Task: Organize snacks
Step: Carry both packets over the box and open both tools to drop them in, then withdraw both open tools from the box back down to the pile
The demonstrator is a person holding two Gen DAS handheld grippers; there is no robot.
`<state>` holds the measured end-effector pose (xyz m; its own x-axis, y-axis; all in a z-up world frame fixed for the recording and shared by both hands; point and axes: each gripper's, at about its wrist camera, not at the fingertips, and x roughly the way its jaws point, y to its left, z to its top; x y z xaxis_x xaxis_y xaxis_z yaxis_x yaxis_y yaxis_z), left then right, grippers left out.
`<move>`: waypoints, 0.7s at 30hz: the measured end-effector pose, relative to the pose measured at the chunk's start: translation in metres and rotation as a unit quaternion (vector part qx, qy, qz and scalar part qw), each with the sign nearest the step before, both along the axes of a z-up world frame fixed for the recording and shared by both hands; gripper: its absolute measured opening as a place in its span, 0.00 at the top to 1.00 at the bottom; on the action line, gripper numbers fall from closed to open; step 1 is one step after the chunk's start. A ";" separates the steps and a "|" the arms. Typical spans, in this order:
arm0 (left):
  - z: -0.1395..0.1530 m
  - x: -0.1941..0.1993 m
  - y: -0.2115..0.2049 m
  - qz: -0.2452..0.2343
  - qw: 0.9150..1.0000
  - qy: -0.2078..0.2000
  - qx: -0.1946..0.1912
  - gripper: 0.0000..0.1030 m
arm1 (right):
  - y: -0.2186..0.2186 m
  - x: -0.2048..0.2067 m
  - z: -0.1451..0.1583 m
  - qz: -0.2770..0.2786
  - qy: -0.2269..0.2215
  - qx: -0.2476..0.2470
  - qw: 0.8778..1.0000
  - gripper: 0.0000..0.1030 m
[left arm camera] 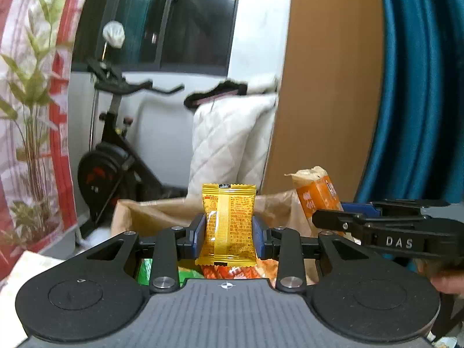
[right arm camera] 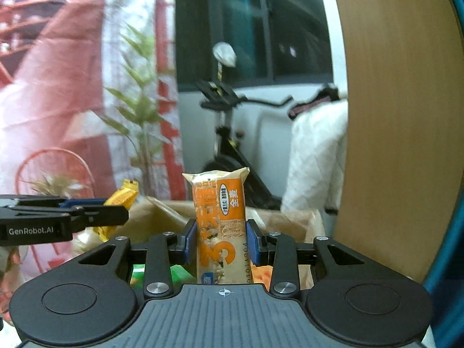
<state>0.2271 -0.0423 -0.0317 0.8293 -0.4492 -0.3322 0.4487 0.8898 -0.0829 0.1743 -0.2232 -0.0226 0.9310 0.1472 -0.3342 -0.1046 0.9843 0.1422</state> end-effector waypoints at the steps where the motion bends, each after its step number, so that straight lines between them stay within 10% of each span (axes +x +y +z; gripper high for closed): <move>1: -0.004 0.005 -0.002 0.002 1.000 0.005 0.004 0.65 | 0.001 0.002 -0.008 -0.003 0.009 0.001 1.000 0.69; 7: -0.023 0.019 0.003 -0.007 0.998 0.056 0.017 0.39 | 0.002 0.008 -0.041 -0.031 0.051 0.022 0.998 0.61; 21: -0.004 -0.035 0.061 0.009 0.998 0.064 -0.024 0.37 | 0.010 -0.061 -0.030 0.013 0.019 0.040 0.999 0.50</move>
<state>0.1925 0.0187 -0.0359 0.7891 -0.4533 -0.4146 0.4163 0.8909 -0.1819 0.1135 -0.2136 -0.0525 0.9135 0.1982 -0.3553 -0.1223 0.9667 0.2248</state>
